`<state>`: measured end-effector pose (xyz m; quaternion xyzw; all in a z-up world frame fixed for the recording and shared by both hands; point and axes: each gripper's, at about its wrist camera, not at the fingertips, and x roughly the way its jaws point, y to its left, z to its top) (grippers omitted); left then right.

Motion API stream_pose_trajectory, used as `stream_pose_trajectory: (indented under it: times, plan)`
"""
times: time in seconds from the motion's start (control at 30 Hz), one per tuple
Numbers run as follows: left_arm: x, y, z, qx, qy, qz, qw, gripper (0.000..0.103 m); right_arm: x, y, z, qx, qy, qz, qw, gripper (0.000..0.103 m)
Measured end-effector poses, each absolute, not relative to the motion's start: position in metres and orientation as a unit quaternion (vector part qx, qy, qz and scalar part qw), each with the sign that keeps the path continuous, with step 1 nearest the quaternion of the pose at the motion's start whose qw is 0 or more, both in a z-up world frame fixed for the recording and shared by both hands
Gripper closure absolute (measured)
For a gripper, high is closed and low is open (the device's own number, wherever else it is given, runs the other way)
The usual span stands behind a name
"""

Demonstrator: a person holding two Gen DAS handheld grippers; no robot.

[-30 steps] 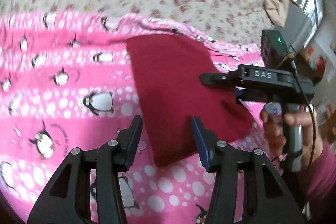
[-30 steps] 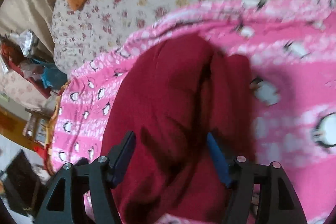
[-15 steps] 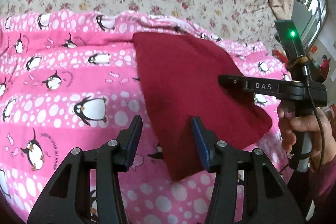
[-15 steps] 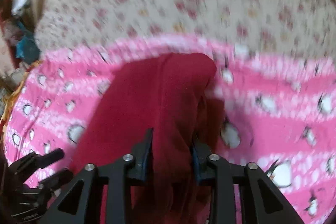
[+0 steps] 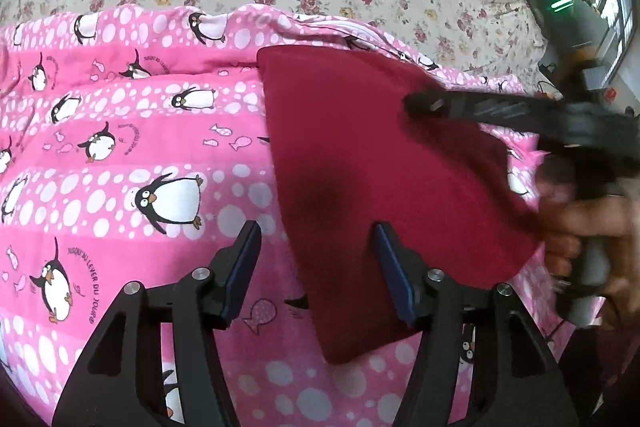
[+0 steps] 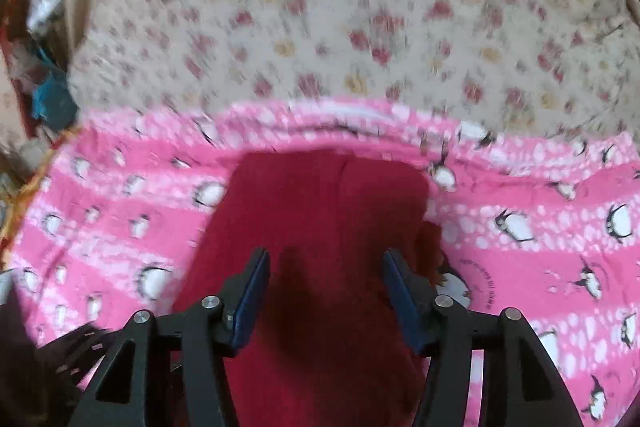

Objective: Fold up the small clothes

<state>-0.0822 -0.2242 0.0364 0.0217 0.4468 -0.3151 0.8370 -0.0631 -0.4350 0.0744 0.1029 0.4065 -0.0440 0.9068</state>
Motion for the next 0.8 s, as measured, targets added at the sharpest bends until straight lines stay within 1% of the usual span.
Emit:
stream_pose_trajectory:
  times: [0.03, 0.07, 0.13, 0.33, 0.5, 0.57, 0.67, 0.7, 0.73, 0.77, 0.8]
  plan:
    - [-0.082, -0.225, 0.036, 0.020, 0.447, -0.318, 0.836, 0.042, -0.054, -0.442, 0.063, 0.104, 0.421, -0.056, 0.899, 0.047]
    - [-0.082, -0.225, 0.036, 0.020, 0.447, -0.318, 0.836, 0.041, -0.045, -0.450, 0.050, 0.109, 0.433, -0.072, 0.892, 0.049]
    - [-0.082, -0.226, 0.036, 0.025, 0.445, -0.317, 0.837, 0.041, -0.040, -0.461, 0.043, 0.115, 0.435, -0.086, 0.889, 0.050]
    - [-0.083, -0.226, 0.036, 0.028, 0.448, -0.312, 0.837, 0.041, -0.065, -0.471, 0.065, 0.145, 0.419, -0.091, 0.891, 0.049]
    - [-0.085, -0.226, 0.036, 0.027, 0.446, -0.309, 0.840, 0.041, -0.115, -0.452, 0.088, 0.155, 0.390, -0.051, 0.906, 0.049]
    - [-0.085, -0.227, 0.036, 0.027, 0.445, -0.307, 0.841, 0.041, -0.123, -0.442, 0.080, 0.149, 0.400, -0.035, 0.904, 0.049]
    - [-0.086, -0.228, 0.035, 0.033, 0.446, -0.309, 0.839, 0.041, -0.125, -0.436, 0.050, 0.132, 0.440, -0.028, 0.888, 0.049]
    - [-0.087, -0.228, 0.034, 0.035, 0.447, -0.311, 0.838, 0.041, -0.123, -0.438, 0.037, 0.133, 0.459, -0.036, 0.878, 0.047]
    - [-0.088, -0.227, 0.035, 0.035, 0.445, -0.311, 0.839, 0.041, -0.126, -0.443, 0.030, 0.148, 0.454, -0.038, 0.878, 0.044]
    - [-0.088, -0.227, 0.035, 0.035, 0.443, -0.314, 0.839, 0.041, -0.131, -0.447, 0.029, 0.162, 0.443, -0.041, 0.881, 0.039]
    - [-0.087, -0.227, 0.036, 0.033, 0.443, -0.316, 0.838, 0.041, -0.135, -0.454, 0.028, 0.182, 0.436, -0.044, 0.880, 0.039]
